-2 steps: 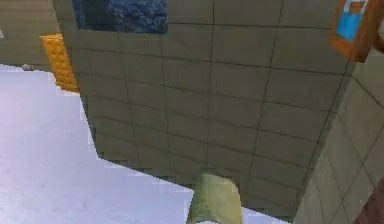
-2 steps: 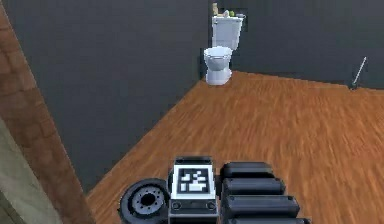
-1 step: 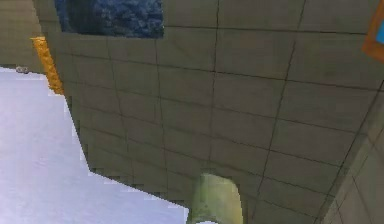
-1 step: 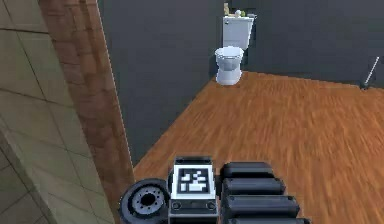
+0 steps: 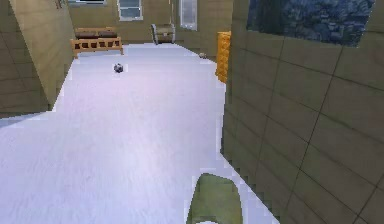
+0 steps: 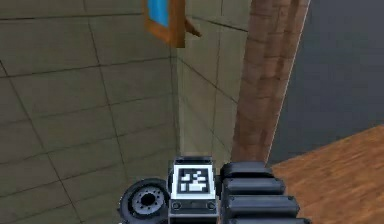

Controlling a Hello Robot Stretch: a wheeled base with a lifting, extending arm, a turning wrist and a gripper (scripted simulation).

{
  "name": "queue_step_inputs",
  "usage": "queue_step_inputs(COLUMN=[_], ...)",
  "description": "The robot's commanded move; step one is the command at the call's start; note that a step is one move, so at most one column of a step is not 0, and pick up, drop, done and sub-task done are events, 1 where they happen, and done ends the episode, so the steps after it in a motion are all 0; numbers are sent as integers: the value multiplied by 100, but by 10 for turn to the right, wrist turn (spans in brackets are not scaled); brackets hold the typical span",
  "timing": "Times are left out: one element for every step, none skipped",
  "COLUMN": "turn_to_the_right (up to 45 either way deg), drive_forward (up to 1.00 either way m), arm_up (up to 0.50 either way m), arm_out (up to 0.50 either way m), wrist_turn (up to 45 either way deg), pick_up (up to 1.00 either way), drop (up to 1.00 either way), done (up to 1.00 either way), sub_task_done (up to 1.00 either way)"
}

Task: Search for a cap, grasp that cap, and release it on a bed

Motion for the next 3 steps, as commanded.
queue_step_inputs(turn_to_the_right=[-120,0,0], drive_forward=[0,100,100], arm_up=[0,0,0], arm_out=[0,0,0], wrist_turn=[0,0,0], pick_up=[0,0,0], drop=[0,0,0], done=[0,0,0], sub_task_done=[0,0,0])
